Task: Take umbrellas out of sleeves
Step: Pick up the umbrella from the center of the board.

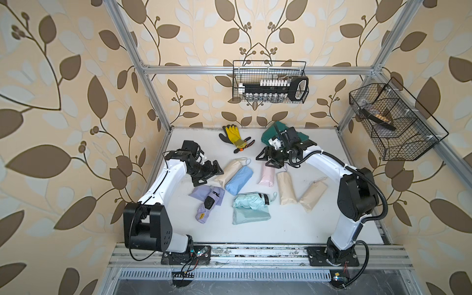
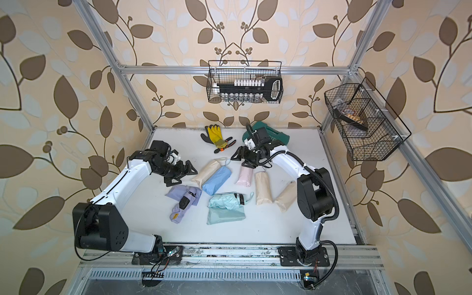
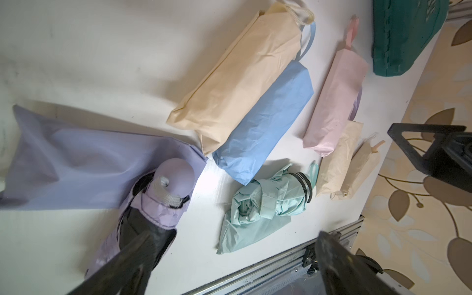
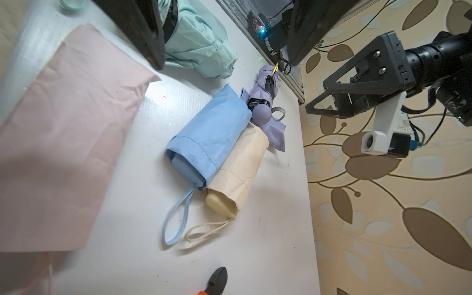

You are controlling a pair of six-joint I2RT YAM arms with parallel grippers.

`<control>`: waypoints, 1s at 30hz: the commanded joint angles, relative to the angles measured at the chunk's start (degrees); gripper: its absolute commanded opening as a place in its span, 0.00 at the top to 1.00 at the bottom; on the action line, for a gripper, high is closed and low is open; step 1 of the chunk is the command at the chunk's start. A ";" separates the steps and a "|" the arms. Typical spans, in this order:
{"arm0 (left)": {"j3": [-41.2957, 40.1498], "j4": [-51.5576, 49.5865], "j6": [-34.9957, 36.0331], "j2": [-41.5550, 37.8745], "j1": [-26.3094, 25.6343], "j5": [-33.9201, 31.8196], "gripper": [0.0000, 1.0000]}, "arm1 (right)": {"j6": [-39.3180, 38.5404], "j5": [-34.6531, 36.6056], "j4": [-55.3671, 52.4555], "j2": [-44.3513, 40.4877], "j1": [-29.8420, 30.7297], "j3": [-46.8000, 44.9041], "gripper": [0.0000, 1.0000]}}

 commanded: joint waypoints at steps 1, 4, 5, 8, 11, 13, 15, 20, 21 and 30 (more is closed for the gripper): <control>3.02 0.93 3.08 5.65 0.02 -2.53 0.06 | -2.01 -0.30 -2.13 -2.70 0.17 -0.42 0.29; 6.92 0.53 5.32 11.24 -0.87 -3.15 0.09 | -2.04 -0.52 -2.13 -2.40 0.17 -0.39 0.29; 8.71 -0.26 6.44 13.24 -1.46 -3.68 0.10 | -2.04 -0.52 -2.13 -2.33 0.18 -0.37 0.29; 12.85 -2.07 9.17 17.42 -3.32 -5.79 0.12 | -1.96 -0.92 -2.22 -1.77 0.09 0.14 0.29; 15.05 -2.79 11.03 20.21 -4.60 -6.94 0.12 | -1.65 -1.42 -2.14 -0.86 0.15 0.41 0.29; 16.07 -3.14 11.74 21.92 -5.39 -7.41 0.11 | -1.16 -1.72 -1.82 -0.36 0.10 0.33 0.29; 17.01 -3.48 11.97 23.68 -6.12 -8.45 0.12 | -0.81 -2.10 -1.54 0.16 0.15 0.50 0.29; 19.31 -3.38 12.36 27.05 -7.32 -10.16 0.12 | -0.26 -2.67 -0.89 0.70 0.10 0.54 0.29; 19.87 -3.56 12.49 27.66 -7.64 -10.64 0.12 | -0.32 -2.64 -0.90 0.68 0.10 0.45 0.29; 20.76 -4.29 13.82 31.12 -10.46 -14.84 0.19 | -0.55 -2.54 -0.81 0.09 0.15 -0.51 0.29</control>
